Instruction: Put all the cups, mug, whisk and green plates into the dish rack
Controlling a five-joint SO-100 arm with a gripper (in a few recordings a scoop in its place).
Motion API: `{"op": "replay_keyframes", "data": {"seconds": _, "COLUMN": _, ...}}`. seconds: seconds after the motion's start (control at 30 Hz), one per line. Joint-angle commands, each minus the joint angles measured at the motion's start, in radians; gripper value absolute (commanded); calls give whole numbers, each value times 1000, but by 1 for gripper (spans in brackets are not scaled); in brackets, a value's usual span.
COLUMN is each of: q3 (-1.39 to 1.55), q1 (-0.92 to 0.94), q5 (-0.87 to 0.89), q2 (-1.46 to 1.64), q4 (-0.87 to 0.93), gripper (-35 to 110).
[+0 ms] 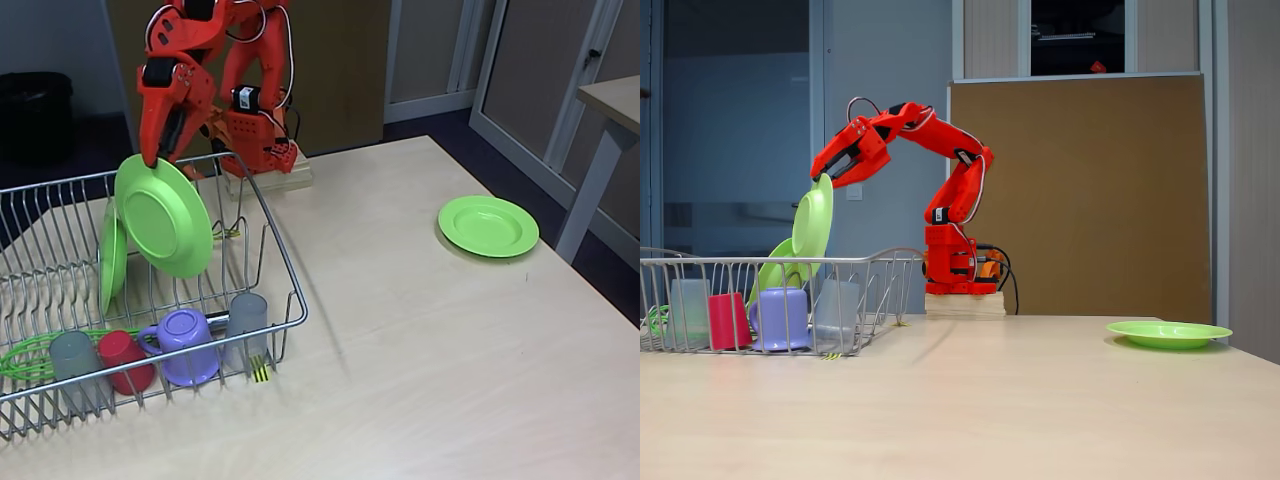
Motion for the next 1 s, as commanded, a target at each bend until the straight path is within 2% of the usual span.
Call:
{"op": "replay_keyframes", "data": {"seconds": 0.0, "q3": 34, "q1": 26, "q5": 20, "q2": 35, "q4": -31, "gripper": 0}}
{"op": "replay_keyframes", "data": {"seconds": 0.97, "q3": 377, "q1": 97, "q5": 83, "q2": 92, "q4": -212, "gripper": 0}}
